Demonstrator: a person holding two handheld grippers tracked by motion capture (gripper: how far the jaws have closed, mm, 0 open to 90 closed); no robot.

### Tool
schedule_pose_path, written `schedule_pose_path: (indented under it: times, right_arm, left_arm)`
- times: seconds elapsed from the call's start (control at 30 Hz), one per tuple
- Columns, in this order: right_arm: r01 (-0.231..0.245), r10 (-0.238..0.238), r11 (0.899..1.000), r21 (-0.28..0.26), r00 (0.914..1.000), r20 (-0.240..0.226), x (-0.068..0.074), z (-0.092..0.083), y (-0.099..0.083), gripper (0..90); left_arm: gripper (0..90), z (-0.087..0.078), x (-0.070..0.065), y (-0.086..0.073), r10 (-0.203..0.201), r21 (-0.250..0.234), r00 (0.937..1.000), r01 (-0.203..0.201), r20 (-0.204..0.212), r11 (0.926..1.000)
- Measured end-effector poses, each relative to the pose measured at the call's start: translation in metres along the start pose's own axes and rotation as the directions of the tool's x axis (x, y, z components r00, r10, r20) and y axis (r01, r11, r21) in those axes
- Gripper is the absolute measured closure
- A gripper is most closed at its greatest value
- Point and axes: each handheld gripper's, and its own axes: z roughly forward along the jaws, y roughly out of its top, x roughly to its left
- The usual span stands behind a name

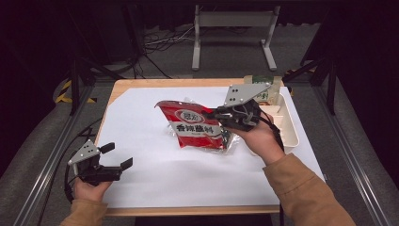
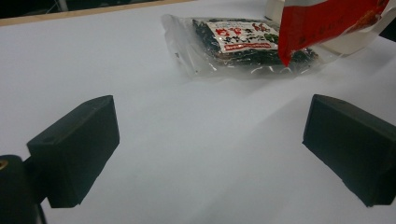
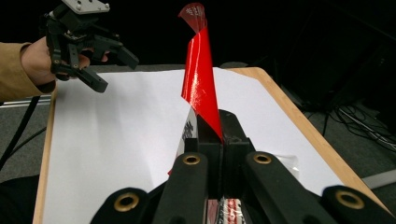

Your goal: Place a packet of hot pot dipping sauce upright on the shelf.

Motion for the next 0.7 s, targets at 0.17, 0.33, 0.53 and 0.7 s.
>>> schedule_pose_path:
  times: [0.17,0.33,0.53,0.7]
  right_arm:
    - [-0.006,0.006,1.000,-0.002,0.9995,0.030,-0.006,-0.014,0.000,89.2]
    - [-0.010,0.011,1.000,-0.009,0.9985,0.053,-0.013,-0.027,-0.001,89.2]
    - [-0.021,0.022,1.000,-0.019,0.9965,0.081,-0.023,-0.040,-0.002,89.2]
    - [-0.029,0.031,0.999,-0.014,0.9935,0.110,-0.037,-0.052,-0.004,89.2]
  left_arm:
    - [3.9,0.003,0.000,0.001,-0.001,0.004,1.0000,0.001,0.009,1.0000]
    - [3.8,0.006,0.001,0.001,-0.004,0.006,0.9999,0.004,0.014,1.0000]
    - [3.9,0.004,0.001,0.001,-0.005,0.002,0.9999,0.005,0.016,1.0000]
    - [3.9,0.007,0.001,0.000,-0.005,0.008,0.9999,0.005,0.016,1.0000]
